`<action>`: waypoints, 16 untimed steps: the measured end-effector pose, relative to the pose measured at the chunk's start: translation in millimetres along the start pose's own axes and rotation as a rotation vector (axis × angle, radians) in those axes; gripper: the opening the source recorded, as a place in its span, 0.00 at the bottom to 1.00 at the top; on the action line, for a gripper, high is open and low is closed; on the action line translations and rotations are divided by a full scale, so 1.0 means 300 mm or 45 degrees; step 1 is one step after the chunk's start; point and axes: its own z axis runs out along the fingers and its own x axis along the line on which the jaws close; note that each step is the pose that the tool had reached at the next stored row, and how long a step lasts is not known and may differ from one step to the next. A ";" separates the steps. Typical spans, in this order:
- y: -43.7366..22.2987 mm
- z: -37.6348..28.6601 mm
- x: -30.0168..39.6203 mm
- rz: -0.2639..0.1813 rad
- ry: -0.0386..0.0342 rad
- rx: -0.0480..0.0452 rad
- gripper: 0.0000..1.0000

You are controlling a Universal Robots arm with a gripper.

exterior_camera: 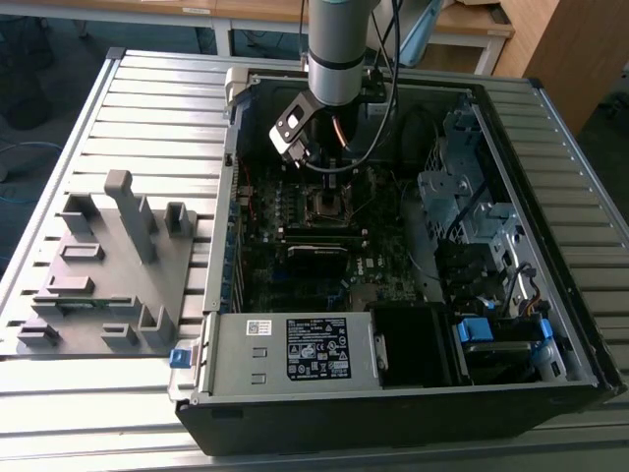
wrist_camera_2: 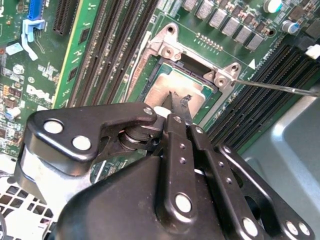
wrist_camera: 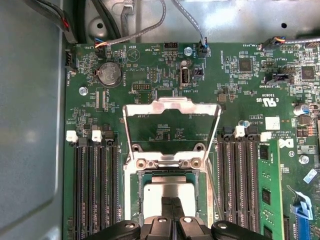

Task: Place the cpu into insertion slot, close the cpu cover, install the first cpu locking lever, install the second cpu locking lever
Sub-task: 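Close the cpu cover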

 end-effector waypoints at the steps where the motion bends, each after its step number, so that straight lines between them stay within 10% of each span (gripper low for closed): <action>1: -0.002 0.002 0.000 0.000 0.0001 0.000 0.10; 16: -0.003 0.018 0.000 0.000 -0.0002 0.000 0.10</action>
